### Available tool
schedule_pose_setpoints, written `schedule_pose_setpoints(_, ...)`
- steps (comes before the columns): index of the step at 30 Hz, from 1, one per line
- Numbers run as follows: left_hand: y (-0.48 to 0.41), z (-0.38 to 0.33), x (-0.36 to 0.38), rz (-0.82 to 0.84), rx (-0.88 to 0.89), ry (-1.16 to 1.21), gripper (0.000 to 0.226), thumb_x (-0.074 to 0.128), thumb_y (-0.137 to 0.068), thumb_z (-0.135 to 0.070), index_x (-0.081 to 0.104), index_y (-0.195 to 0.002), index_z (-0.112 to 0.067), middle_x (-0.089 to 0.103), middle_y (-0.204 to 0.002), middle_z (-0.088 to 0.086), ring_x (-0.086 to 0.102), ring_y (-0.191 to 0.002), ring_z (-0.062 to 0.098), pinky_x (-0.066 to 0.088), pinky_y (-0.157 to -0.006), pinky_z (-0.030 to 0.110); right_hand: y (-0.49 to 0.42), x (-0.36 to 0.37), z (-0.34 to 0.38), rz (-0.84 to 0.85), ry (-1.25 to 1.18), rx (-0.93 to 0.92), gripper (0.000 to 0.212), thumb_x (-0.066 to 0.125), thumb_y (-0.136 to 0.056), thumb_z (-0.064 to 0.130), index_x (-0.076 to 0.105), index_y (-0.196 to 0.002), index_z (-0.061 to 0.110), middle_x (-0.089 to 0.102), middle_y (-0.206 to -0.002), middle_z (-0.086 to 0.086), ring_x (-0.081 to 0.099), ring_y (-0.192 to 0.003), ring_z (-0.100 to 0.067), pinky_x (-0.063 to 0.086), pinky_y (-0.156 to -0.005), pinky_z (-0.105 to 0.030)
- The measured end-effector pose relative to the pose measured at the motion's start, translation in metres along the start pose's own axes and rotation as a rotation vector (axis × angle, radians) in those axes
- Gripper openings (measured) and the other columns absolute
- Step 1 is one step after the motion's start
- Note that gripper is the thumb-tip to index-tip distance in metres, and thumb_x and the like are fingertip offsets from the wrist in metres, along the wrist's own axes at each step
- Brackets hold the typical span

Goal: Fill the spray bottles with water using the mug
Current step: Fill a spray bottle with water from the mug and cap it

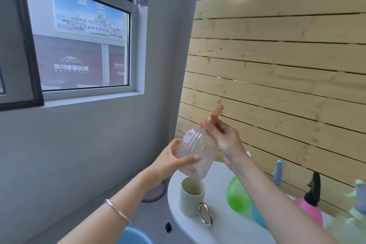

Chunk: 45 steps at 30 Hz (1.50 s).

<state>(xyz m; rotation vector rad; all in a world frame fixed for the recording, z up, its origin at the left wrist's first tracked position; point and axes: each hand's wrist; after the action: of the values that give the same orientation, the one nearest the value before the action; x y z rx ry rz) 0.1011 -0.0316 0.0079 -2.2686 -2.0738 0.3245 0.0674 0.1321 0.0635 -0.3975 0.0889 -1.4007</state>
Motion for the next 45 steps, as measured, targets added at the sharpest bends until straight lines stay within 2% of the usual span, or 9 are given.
schedule_pose_setpoints(5, 0.028, -0.011, -0.014, 0.313, -0.283, 0.499, 0.099, 0.088, -0.050, -0.056, 0.057, -0.135, -0.015, 0.062, -0.133, 0.012, 0.059, -0.122, 0.029, 0.045, -0.104, 0.048, 0.016, -0.001, 0.018, 0.313, -0.156, 0.135, 0.032, 0.061, -0.081, 0.033, 0.068, -0.105, 0.012, 0.070, -0.112, -0.002, 0.064, -0.103, -0.010, 0.050, -0.090, -0.027)
schedule_pose_setpoints(11, 0.041, -0.015, 0.003, 0.148, -0.068, 0.095, 0.081, 0.050, -0.074, -0.082, 0.047, -0.140, -0.035, 0.063, -0.133, -0.006, 0.060, -0.121, 0.011, 0.046, -0.106, 0.038, 0.035, 0.004, 0.008, 0.091, -0.167, 0.085, 0.046, 0.063, -0.078, 0.040, 0.060, -0.115, 0.014, 0.069, -0.116, -0.002, 0.066, -0.103, -0.014, 0.050, -0.091, -0.031)
schedule_pose_setpoints(15, 0.050, -0.025, 0.011, -0.072, 0.033, 0.076, 0.091, 0.065, -0.055, -0.077, 0.050, -0.132, -0.030, 0.067, -0.120, -0.004, 0.068, -0.104, 0.008, 0.055, -0.095, 0.036, 0.042, 0.002, 0.008, 0.026, -0.186, 0.067, 0.045, 0.067, -0.076, 0.038, 0.057, -0.109, 0.010, 0.072, -0.108, -0.003, 0.068, -0.100, -0.018, 0.050, -0.094, -0.037)
schedule_pose_setpoints(20, 0.048, -0.022, 0.012, -0.031, -0.056, 0.172, 0.089, 0.076, -0.057, -0.066, 0.054, -0.132, -0.023, 0.071, -0.117, 0.003, 0.071, -0.101, 0.018, 0.057, -0.085, 0.038, 0.042, -0.002, 0.010, 0.071, -0.145, 0.065, 0.032, 0.072, -0.073, 0.041, 0.065, -0.090, 0.015, 0.068, -0.093, 0.002, 0.063, -0.088, -0.013, 0.047, -0.096, -0.035)
schedule_pose_setpoints(24, 0.049, -0.016, 0.011, 0.087, -0.221, 0.476, 0.062, 0.052, -0.089, -0.063, 0.060, -0.133, -0.020, 0.066, -0.127, 0.010, 0.063, -0.115, 0.028, 0.050, -0.095, 0.044, 0.045, 0.000, 0.011, 0.187, -0.260, 0.141, 0.031, 0.065, -0.080, 0.037, 0.069, -0.096, 0.011, 0.066, -0.103, -0.004, 0.062, -0.099, -0.018, 0.047, -0.096, -0.033)
schedule_pose_setpoints(28, 0.057, -0.024, 0.024, -0.079, -0.161, 0.203, 0.054, 0.026, -0.102, -0.056, 0.064, -0.123, -0.024, 0.072, -0.117, 0.001, 0.069, -0.105, 0.014, 0.054, -0.093, 0.032, 0.056, 0.011, 0.008, 0.064, -0.253, 0.074, 0.032, 0.065, -0.078, 0.033, 0.069, -0.101, 0.010, 0.069, -0.094, 0.001, 0.065, -0.084, -0.010, 0.051, -0.079, -0.023)
schedule_pose_setpoints(31, 0.062, -0.040, 0.031, -0.059, -0.068, 0.079, 0.053, 0.035, -0.093, -0.071, 0.064, -0.113, -0.031, 0.072, -0.111, -0.008, 0.070, -0.096, 0.002, 0.058, -0.076, 0.019, 0.060, 0.015, 0.014, 0.028, -0.234, 0.038, 0.027, 0.066, -0.084, 0.027, 0.067, -0.103, 0.008, 0.065, -0.082, 0.004, 0.061, -0.074, -0.009, 0.050, -0.074, -0.021)
schedule_pose_setpoints(35, 0.067, -0.044, 0.025, -0.015, -0.047, 0.046, 0.078, 0.064, -0.060, -0.081, 0.060, -0.119, -0.031, 0.067, -0.122, -0.002, 0.066, -0.108, 0.011, 0.058, -0.079, 0.027, 0.064, 0.015, 0.020, 0.049, -0.217, 0.064, 0.027, 0.067, -0.084, 0.026, 0.068, -0.105, 0.009, 0.068, -0.079, 0.006, 0.062, -0.074, -0.010, 0.051, -0.072, -0.022)
schedule_pose_setpoints(45, 0.081, -0.054, 0.028, 0.092, -0.145, 0.127, 0.060, 0.035, -0.091, -0.069, 0.061, -0.129, -0.031, 0.069, -0.124, -0.003, 0.066, -0.112, 0.014, 0.054, -0.094, 0.036, 0.076, 0.010, 0.021, 0.050, -0.309, 0.131, 0.036, 0.071, -0.073, 0.029, 0.068, -0.103, 0.009, 0.069, -0.085, 0.002, 0.063, -0.076, -0.011, 0.053, -0.074, -0.026)
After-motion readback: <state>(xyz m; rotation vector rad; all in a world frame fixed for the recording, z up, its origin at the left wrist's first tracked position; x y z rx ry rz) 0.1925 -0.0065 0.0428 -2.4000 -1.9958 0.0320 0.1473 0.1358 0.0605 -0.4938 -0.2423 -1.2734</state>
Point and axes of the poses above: each hand's wrist, its own y-axis away from the middle knuckle, its own x-axis out of the palm, z = x × y
